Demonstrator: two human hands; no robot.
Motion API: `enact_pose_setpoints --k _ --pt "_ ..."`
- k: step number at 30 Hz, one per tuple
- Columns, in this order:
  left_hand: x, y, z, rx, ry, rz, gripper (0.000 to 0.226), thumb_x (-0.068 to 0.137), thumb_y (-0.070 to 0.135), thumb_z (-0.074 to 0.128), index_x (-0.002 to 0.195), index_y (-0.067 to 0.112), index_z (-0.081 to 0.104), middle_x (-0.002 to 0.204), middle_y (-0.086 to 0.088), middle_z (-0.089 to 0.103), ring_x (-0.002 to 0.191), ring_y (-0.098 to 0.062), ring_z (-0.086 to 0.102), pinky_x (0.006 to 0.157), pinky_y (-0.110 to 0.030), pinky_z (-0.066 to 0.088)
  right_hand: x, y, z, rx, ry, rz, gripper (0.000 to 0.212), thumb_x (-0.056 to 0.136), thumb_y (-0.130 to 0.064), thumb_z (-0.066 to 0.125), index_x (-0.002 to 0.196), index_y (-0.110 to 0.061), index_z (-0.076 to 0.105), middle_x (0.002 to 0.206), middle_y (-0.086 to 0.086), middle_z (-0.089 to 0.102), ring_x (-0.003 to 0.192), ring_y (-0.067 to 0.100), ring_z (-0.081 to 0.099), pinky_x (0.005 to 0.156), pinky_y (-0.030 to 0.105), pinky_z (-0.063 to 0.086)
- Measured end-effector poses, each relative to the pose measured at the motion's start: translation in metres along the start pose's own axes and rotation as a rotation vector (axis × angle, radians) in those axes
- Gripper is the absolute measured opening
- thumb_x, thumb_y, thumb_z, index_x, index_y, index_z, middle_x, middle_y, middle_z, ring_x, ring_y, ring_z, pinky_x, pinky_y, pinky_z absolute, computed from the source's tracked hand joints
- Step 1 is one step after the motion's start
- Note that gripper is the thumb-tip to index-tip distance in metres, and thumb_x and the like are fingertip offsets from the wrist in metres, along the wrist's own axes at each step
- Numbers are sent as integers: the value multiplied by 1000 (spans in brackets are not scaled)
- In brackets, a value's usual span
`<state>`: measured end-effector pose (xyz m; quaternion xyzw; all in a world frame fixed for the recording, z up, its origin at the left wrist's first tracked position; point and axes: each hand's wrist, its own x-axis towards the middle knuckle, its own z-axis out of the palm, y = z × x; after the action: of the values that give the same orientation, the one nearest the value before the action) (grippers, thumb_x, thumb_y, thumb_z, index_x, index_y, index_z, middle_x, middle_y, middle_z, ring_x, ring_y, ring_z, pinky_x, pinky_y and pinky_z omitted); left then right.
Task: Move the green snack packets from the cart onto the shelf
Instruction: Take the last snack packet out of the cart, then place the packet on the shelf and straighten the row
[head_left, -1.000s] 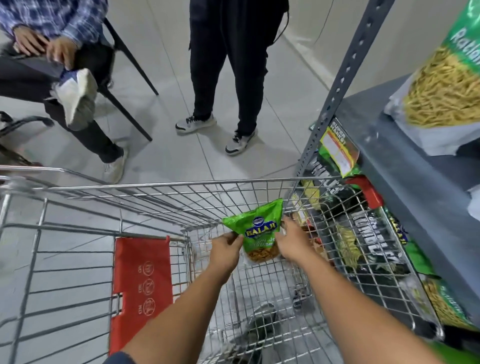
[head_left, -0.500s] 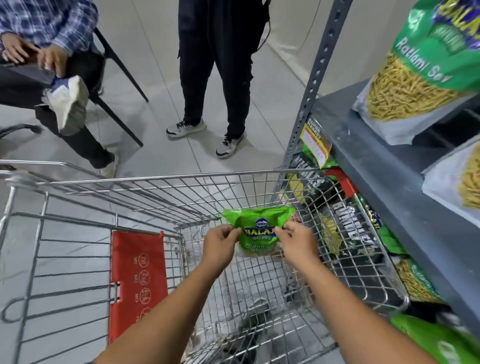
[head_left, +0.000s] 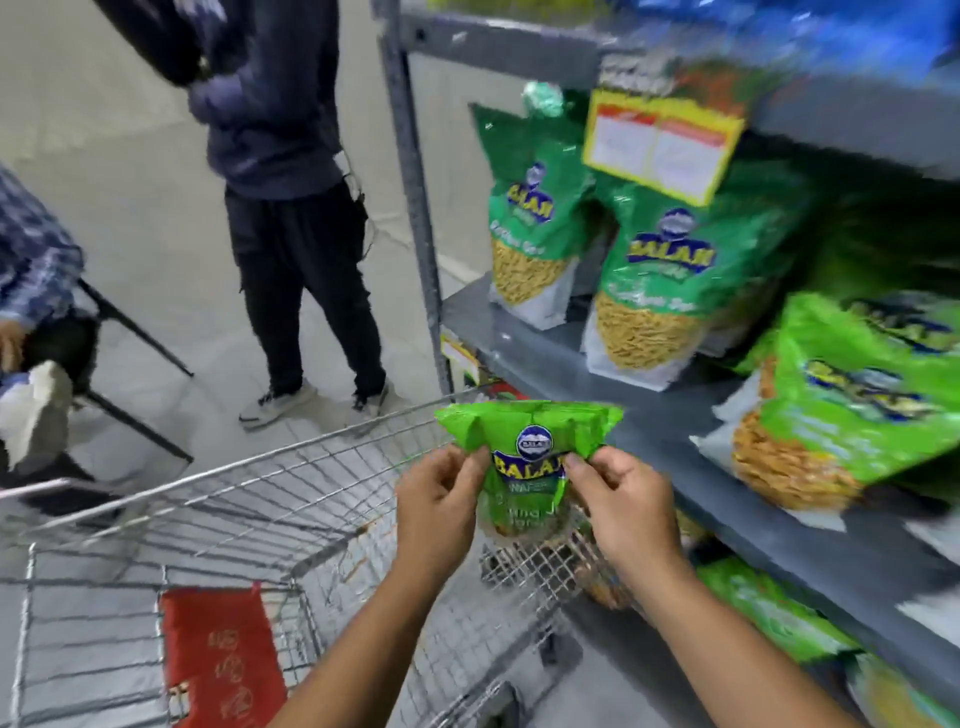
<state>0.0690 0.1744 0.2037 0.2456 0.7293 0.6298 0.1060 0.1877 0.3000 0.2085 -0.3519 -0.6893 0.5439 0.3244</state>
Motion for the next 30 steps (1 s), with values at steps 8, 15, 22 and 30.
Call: enact_pose_setpoints --k 8,15,22,30 --pt "-49 91 80 -168 -215 133 38 87 16 64 53 7 50 47 6 44 49 -9 38 49 -30 33 -48 -41 -125 44 259 -136 27 81 -27 67 55 -24 60 40 -14 45 42 -1 35 41 19 28" --pt "-112 143 151 -287 -445 154 32 88 13 63 65 -6 55 57 -16 48 55 -21 41 51 -38 35 -109 -42 -222 128 481 -123 37 69 -46 67 72 -9 63 58 14 52 60 15 42 57 36 34" --pt "-203 173 256 -328 -753 196 42 81 34 62 58 2 48 54 -10 40 55 -18 34 49 -43 34 -187 -33 -342 79 769 -127 6 77 -29 69 77 -34 73 67 -15 73 63 0 60 62 23 49" --pt "-272 181 363 -328 -958 78 39 87 26 63 58 9 42 58 -9 30 61 -20 31 60 -39 31 -209 5 -454 45 936 14 24 80 -21 68 92 0 68 93 27 70 84 24 63 86 56 51"
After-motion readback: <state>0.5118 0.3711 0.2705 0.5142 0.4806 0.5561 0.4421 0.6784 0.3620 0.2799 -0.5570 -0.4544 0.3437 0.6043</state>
